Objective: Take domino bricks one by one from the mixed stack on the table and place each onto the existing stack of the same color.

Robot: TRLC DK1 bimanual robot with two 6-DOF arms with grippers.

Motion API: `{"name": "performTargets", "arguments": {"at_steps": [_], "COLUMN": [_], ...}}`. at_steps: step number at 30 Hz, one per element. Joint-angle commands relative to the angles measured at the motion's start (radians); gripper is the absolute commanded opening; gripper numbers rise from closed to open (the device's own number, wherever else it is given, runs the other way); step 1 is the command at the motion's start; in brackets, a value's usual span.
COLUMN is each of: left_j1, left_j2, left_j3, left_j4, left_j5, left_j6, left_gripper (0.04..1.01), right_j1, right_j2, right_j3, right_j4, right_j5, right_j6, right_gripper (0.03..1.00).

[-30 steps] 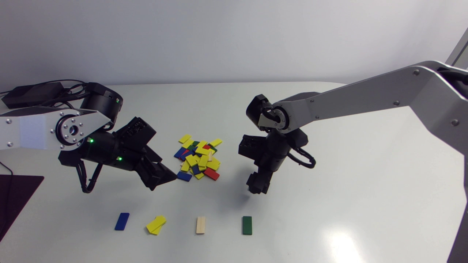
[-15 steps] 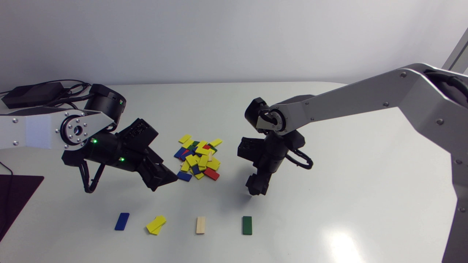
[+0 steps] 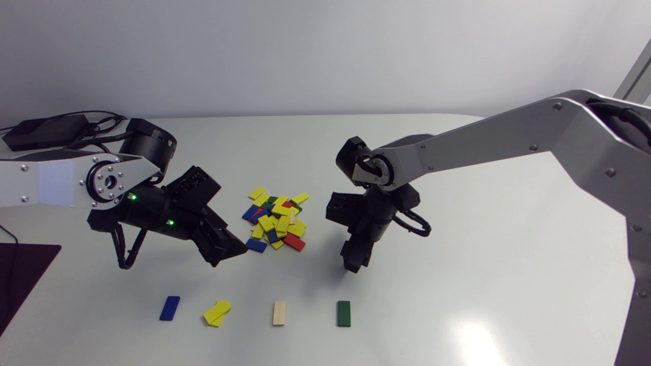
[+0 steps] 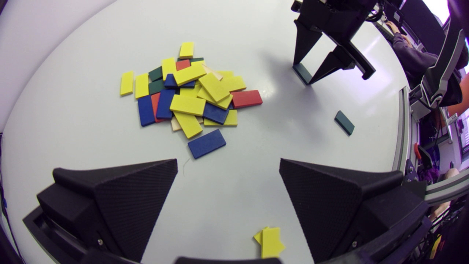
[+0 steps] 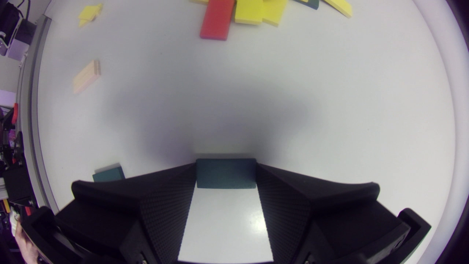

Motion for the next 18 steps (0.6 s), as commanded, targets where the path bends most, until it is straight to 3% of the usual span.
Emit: {"name": "performTargets", "arguments": {"at_steps": [1,10,18], "left_j1": [-0.001,0.002,0.002], "left_j2": [0.019,0.016,-0.004], "left_j3": [0.013,-0.004,-0.010], "left_j4": [0.007,0.015,0.015], "left_j5": [0.001,0.001,0.001], "left_j6": [-0.018,-0.016,-0.013], "left_gripper": [0.990,0.990,0.990], "right_j1": [0.023,0.049,0.064], "right_j2": [0.033,-0.010,-0.124], "right_j3": [-0.062,-0.119,-0.124], "right_j4": [0.022,0.082,0.052], "right_j5": [0.030,0.082,0.115], "right_j6": [-0.023,-0.022,-0.034], "right_gripper": [0.413,0.411,0.411]}}
